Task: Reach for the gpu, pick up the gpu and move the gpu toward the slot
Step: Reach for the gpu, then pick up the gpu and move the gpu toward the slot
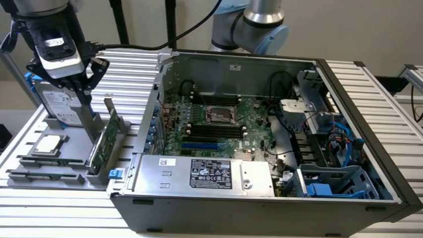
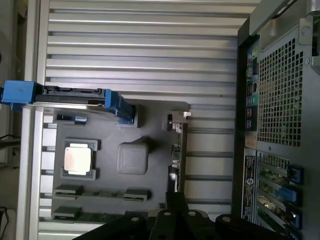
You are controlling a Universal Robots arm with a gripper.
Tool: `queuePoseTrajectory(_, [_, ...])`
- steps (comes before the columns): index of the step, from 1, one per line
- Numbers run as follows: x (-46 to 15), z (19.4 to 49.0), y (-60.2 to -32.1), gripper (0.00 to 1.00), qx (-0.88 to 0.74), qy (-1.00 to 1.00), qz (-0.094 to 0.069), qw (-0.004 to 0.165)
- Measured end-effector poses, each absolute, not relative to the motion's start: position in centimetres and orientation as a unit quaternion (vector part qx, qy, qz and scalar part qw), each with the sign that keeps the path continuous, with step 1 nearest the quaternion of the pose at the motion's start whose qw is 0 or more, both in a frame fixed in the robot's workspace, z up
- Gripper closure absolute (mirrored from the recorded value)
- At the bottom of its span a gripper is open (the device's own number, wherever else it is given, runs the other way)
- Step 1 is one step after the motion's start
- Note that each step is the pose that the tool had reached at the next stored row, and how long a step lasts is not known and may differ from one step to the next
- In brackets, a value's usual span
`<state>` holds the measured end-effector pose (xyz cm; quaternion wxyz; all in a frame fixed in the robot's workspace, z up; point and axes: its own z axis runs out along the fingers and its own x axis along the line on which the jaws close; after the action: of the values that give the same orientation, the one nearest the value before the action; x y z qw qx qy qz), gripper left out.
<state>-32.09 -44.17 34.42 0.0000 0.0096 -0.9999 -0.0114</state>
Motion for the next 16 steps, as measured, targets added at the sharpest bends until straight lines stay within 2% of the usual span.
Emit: queuePoseTrajectory(16, [-31.79, 34.27, -44.49, 0.89, 0.01, -1.0, -0.01, 0.0])
